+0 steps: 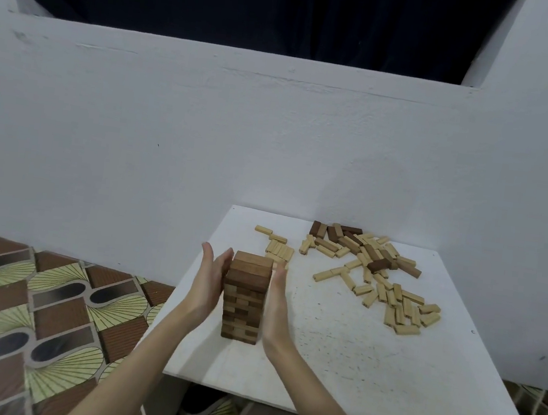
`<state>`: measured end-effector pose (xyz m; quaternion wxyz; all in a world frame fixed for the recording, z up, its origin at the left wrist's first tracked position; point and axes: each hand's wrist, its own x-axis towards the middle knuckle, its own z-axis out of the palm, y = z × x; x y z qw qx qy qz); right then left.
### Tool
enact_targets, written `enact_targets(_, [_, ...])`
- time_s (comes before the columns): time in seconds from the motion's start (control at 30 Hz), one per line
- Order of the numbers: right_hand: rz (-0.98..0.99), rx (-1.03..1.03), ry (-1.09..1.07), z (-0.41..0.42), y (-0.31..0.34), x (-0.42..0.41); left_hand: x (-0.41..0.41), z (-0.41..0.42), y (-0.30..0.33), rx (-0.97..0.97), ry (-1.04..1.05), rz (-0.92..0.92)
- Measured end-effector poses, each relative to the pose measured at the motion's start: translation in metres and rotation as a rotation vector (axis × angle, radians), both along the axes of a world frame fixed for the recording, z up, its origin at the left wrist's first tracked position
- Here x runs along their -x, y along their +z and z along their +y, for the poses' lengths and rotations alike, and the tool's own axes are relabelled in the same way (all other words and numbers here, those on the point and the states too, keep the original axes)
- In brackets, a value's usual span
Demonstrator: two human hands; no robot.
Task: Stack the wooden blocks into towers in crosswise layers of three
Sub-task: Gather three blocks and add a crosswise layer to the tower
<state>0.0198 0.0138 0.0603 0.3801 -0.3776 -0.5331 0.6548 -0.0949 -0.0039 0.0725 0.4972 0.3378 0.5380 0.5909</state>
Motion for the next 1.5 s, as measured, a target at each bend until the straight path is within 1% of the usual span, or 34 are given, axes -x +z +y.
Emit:
enact_targets(0.07, [-0.033, -0.105, -0.032, 0.01, 0.021, -0.015, 0.017, 0.001, 0.014, -0.028, -0.001, 0.103])
enact_targets(0.1, [-0.074, -0.163, -0.026, 0.021, 0.031, -0.024, 0.028, 0.001, 0.024, -0.036, -0.024, 0.193])
enact_targets(0.13, [-0.151, -0.233, 0.009, 0.032, 0.04, -0.032, 0.037, 0.002, 0.035, -0.029, -0.073, 0.338])
enact_targets(0.17, [-0.274, -0.324, 0.071, 0.042, 0.05, -0.039, 0.044, 0.003, 0.048, -0.008, -0.146, 0.534])
enact_targets(0.23, [-0.595, -0.485, 0.242, 0.056, 0.071, -0.045, 0.051, 0.011, 0.068, 0.083, -0.316, 0.923])
enact_targets(0.27, [-0.734, -0.537, 0.328, 0.06, 0.078, -0.044, 0.05, 0.016, 0.074, 0.141, -0.393, 1.044])
enact_targets(0.33, [-0.922, -0.611, 0.465, 0.063, 0.089, -0.038, 0.043, 0.024, 0.078, 0.232, -0.494, 1.172])
enact_targets(0.43, [-1.081, -0.669, 0.557, 0.061, 0.087, -0.024, 0.03, 0.034, 0.072, 0.288, -0.555, 1.283])
enact_targets(0.53, [-1.115, -0.681, 0.567, 0.061, 0.08, -0.017, 0.022, 0.037, 0.065, 0.303, -0.558, 1.345])
enact_targets(0.7, [-1.059, -0.676, 0.55, 0.06, 0.075, -0.015, 0.02, 0.037, 0.059, 0.309, -0.56, 1.356])
enact_targets(1.03, [-1.006, -0.661, 0.53, 0.064, 0.069, -0.011, 0.022, 0.037, 0.054, 0.262, -0.536, 1.326])
enact_targets(1.3, [-0.987, -0.664, 0.533, 0.066, 0.068, -0.012, 0.022, 0.037, 0.054, 0.268, -0.545, 1.321])
enact_targets(1.5, [-0.999, -0.655, 0.548, 0.071, 0.081, -0.029, 0.022, 0.035, 0.065, 0.25, -0.545, 1.249])
